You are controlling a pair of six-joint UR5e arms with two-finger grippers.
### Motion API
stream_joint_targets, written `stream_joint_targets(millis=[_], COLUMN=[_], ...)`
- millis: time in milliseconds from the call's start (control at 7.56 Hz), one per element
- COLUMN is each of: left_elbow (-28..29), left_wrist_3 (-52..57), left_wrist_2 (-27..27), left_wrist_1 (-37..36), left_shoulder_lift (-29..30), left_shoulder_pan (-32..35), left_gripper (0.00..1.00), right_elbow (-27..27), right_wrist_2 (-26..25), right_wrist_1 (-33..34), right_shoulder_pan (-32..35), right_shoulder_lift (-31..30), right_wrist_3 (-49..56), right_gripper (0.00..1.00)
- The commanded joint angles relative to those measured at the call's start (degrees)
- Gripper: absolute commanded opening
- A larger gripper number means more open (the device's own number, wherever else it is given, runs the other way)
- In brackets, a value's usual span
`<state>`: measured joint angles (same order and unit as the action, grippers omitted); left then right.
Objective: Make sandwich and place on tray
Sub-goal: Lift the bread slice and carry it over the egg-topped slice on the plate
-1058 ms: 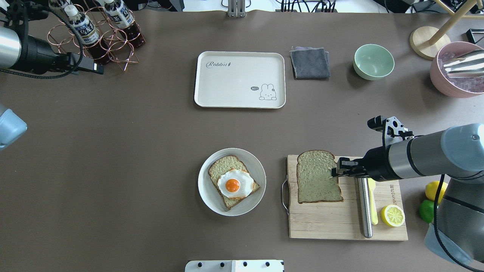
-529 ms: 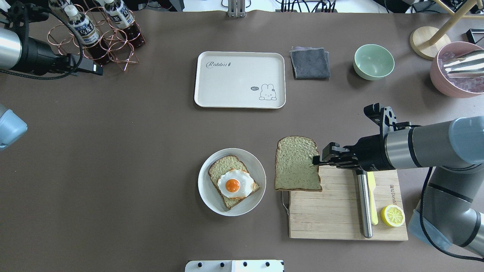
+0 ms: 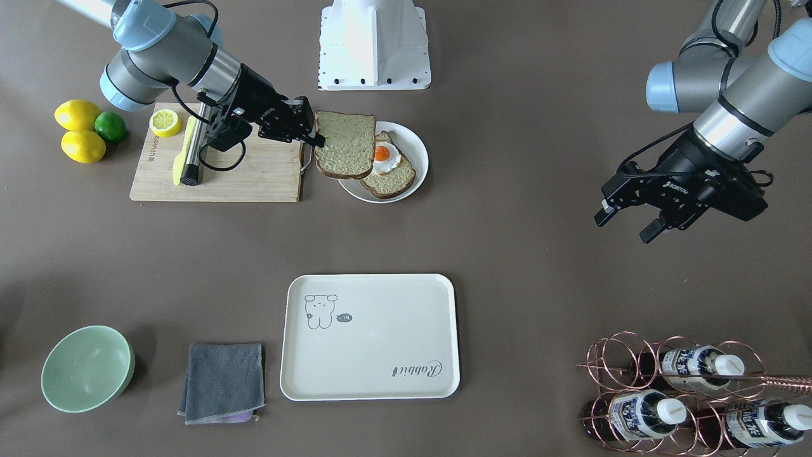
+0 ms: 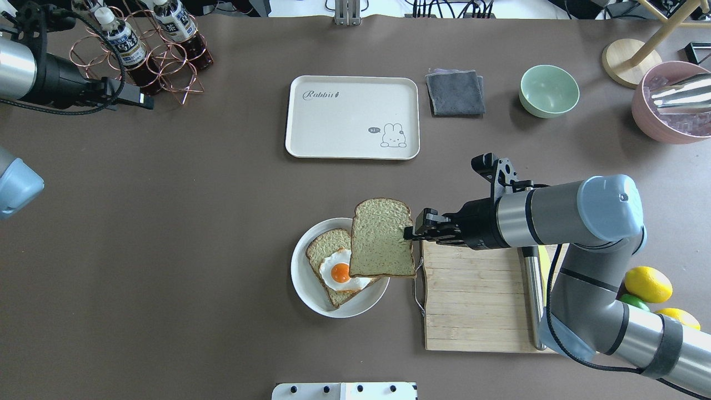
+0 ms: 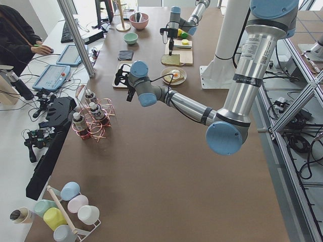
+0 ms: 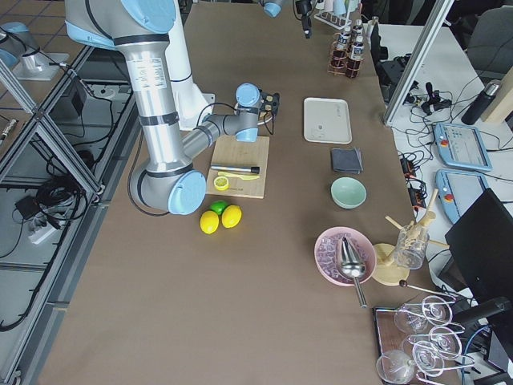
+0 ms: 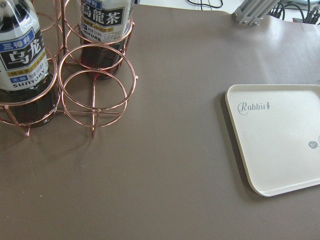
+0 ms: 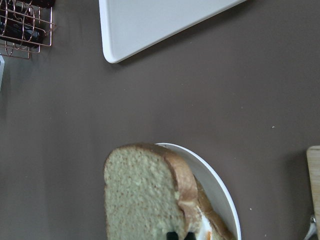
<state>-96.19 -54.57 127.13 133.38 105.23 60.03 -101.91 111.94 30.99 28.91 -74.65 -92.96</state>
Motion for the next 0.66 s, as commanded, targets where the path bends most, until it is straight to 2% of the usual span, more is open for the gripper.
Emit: stream_joint_targets(millis=[0, 265, 529], left_elbow=[0.56, 0.65, 0.65], left_wrist_3=[-0.01, -0.01, 0.07], left_wrist_2=[-0.04, -0.04, -0.04], left_wrist_1=[-0.05, -0.05, -0.05], left_shoulder_lift=[0.33, 0.33, 0.42], left_shoulder_pan=[0.00, 0.00, 0.00], left_gripper=[0.95, 0.95, 0.95], right_elbow=[3.46, 4.17, 7.67], right_wrist_2=[-0.85, -4.09, -6.11], right_wrist_1=[0.12, 0.30, -0.14], right_shoulder_pan=[-1.57, -3.85, -5.08], right_shoulder_lift=[2.49, 3.37, 6.61], right_wrist_3=[4.27, 4.36, 4.36], right_gripper=[0.00, 0.00, 0.00])
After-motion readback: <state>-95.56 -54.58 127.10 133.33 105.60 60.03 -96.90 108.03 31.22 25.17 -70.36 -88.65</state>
